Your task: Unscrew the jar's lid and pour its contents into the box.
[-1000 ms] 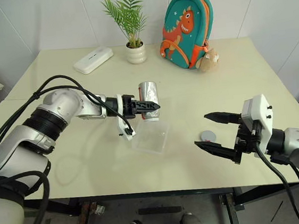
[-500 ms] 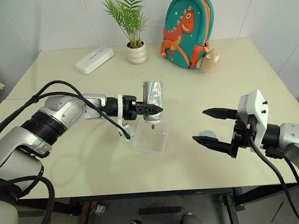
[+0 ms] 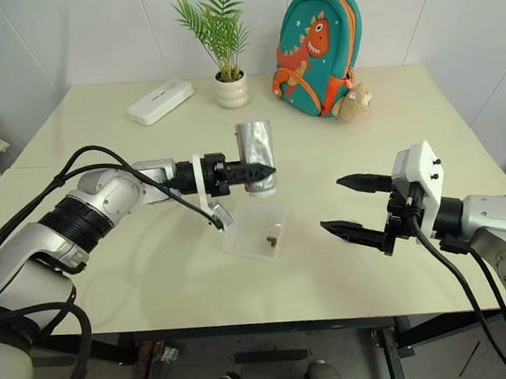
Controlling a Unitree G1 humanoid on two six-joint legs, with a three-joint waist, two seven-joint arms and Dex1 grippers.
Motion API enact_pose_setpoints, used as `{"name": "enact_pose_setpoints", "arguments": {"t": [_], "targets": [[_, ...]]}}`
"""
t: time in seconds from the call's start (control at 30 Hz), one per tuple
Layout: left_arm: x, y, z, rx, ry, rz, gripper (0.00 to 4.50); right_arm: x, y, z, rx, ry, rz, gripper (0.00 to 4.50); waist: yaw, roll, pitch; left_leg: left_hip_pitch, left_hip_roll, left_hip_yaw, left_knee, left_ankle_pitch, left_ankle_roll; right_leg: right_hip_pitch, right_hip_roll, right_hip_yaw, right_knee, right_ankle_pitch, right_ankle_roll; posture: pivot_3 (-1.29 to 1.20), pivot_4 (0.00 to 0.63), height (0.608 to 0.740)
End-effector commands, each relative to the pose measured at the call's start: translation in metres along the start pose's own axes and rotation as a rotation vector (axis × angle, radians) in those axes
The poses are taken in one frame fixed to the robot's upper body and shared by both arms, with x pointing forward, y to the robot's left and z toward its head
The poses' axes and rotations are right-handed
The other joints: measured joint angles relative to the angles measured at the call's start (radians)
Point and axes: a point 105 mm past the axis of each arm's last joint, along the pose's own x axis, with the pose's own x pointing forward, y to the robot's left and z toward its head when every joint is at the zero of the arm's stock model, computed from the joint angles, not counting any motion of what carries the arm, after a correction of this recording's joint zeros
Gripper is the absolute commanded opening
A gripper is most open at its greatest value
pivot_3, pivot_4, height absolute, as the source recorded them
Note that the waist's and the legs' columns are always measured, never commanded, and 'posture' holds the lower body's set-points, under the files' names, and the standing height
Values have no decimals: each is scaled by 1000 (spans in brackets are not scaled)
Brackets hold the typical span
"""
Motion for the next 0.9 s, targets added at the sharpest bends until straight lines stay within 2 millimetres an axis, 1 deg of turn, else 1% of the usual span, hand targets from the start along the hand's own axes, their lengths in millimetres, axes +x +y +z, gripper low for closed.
{"name": "enact_pose_setpoints", "arguments": {"t": [0.03,0.07,0.13,0.2,0.23,0.27,0.33,0.37,0.43,0.47,0.57,0.67,0.8,0.9], "targets": [[-9,6,-38,-339,277,62,2070,-3,1,8,-48,-5,-7,4482,-1,0,0,1,0,0,0,0,0,0,0,0,0,0,0,0,150,740],[-10,5,-33,-463,284,80,2070,-2,1,8,-49,-5,-8,4482,-2,0,0,1,0,1,0,0,0,0,0,0,1,0,0,0,150,740],[-9,8,-23,-629,278,125,2070,-2,0,9,-49,-5,-8,4482,-3,1,0,1,0,1,0,0,0,0,0,0,1,0,0,0,150,740],[-14,-1,-24,-840,359,134,2070,-2,-2,9,-54,-5,-12,4482,-1,1,-1,1,0,1,0,1,-1,0,0,0,2,0,0,0,150,740],[-19,-7,-28,-959,426,148,2070,-2,-3,10,-56,-5,-13,4482,-1,1,-1,1,0,1,0,1,-1,0,0,0,2,0,0,0,150,740],[-28,-23,-36,-1167,569,171,2070,-1,-3,10,-57,-6,-14,4482,-2,1,-1,1,0,0,1,1,-1,0,0,0,3,0,0,0,150,740],[-41,-47,-38,-1500,732,215,2070,-1,-4,10,-57,-5,-14,4482,-3,1,-1,1,0,1,3,1,0,0,0,0,5,0,-1,0,150,740],[-45,-53,-36,-1611,771,232,2070,-1,-4,9,-58,-4,-14,4482,-5,1,-1,1,0,0,4,2,0,0,0,0,6,0,-1,0,150,740],[-55,-69,-28,-1938,865,329,2070,0,-5,9,-59,-3,-12,4482,-8,1,-1,2,0,0,5,2,0,0,0,0,8,0,-1,0,150,740],[-60,-74,-25,-2020,890,353,2070,0,-5,10,-59,-3,-12,4482,-8,1,-1,2,0,0,5,2,1,0,0,0,9,0,-1,0,150,740],[-67,-82,-16,-2152,901,340,2070,1,-6,10,-60,-2,-10,4482,-9,1,-1,6,0,-1,5,2,1,3,1,0,10,0,-1,0,150,740],[-83,-97,-9,-2223,1008,377,2070,3,-7,10,-64,1,-4,4482,-9,1,-1,9,0,-1,5,3,0,6,1,1,10,0,-1,0,150,740],[-89,-99,3,-2215,965,397,2070,4,-9,12,-67,2,-1,4482,-7,1,-1,10,0,-1,5,3,0,8,0,1,9,0,-1,0,150,740],[-90,-101,13,-2202,926,353,2070,4,-10,12,-68,7,3,4482,-6,1,-1,11,0,-1,4,3,0,9,0,1,8,0,-1,0,150,740]]}}
